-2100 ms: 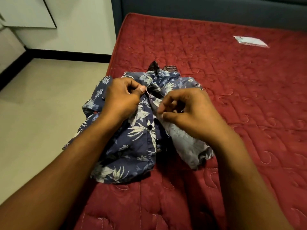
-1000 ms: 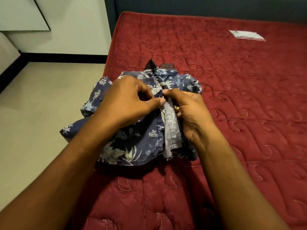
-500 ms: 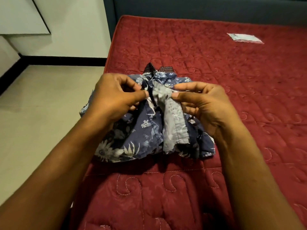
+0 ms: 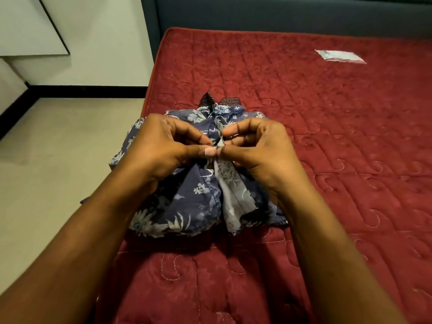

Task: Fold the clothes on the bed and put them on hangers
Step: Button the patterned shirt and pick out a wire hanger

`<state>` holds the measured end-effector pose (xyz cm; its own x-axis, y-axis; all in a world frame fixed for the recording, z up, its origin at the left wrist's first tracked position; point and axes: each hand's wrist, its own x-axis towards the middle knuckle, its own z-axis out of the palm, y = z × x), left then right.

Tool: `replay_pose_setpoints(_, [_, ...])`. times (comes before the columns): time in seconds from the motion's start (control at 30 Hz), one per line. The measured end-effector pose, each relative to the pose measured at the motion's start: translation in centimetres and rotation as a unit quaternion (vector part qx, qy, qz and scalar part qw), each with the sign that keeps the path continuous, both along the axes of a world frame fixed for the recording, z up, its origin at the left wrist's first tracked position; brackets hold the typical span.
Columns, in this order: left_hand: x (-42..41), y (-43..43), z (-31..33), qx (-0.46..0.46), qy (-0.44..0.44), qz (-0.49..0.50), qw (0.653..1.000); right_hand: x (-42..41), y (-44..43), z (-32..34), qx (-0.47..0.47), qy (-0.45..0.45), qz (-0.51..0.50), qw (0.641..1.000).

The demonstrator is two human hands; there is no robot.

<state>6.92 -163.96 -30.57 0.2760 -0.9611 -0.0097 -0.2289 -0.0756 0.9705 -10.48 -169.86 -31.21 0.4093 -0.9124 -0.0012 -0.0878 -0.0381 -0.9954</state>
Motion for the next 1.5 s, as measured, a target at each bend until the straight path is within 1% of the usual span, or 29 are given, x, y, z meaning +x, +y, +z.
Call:
replay_pose_setpoints(0.13, [0.5,0.0,0.1,0.026,0.001,-0.012,1.000,0.3,-0.1,-0.7,-0.035,0.023,-0.021,0.999])
replay_pose_setpoints(0.3, [0.6,0.1,0.2,0.054,0.029,0.006,0.998,0.6,-0.2,-1.2,0.005,-0.038,-0.023,0.999])
replay_pose_setpoints(0.37, [0.5,0.1,0.1,0.062,0.039,0.008,0.997,0.8,-0.2,-1.7,-0.012,-0.041,-0.037,0.998])
replay_pose_setpoints(0.47, [0.4,0.0,0.0,0.067,0.046,0.016,0.997,1.2,0.0,-2.5,-0.055,-0.020,-0.053,0.997])
replay_pose_setpoints(0.53, [0.5,0.0,0.0,0.070,0.051,0.019,0.996,1.5,0.1,-2.8,-0.059,-0.022,-0.053,0.997])
replay_pose_setpoints(0.73, [0.9,-0.2,0.1,0.077,0.061,0.027,0.995,1.7,0.4,-2.4,0.048,-0.131,-0.027,0.990])
replay_pose_setpoints(0.87, [0.9,-0.3,0.0,0.093,0.065,0.028,0.993,1.8,0.7,-2.3,0.066,-0.153,-0.043,0.985])
replay_pose_setpoints(1.03, [1.3,-0.1,0.0,0.107,0.068,0.020,0.992,1.9,0.9,-2.4,0.083,-0.153,-0.045,0.984])
replay_pose_setpoints(1.23, [1.6,0.2,0.1,0.137,0.077,-0.026,0.987,1.3,0.2,-2.2,0.206,-0.147,-0.005,0.967])
replay_pose_setpoints(1.3, [1.6,0.2,-0.1,0.145,0.071,-0.033,0.986,1.1,-0.1,-2.3,0.226,-0.138,0.004,0.964])
replay_pose_setpoints(1.4, [1.4,0.2,-0.5,0.148,0.073,-0.030,0.986,0.8,-0.4,-2.5,0.234,-0.121,0.004,0.965])
replay_pose_setpoints(1.5, [1.0,0.2,-1.0,0.134,0.075,-0.013,0.988,0.8,-0.5,-2.6,0.216,-0.101,-0.006,0.971])
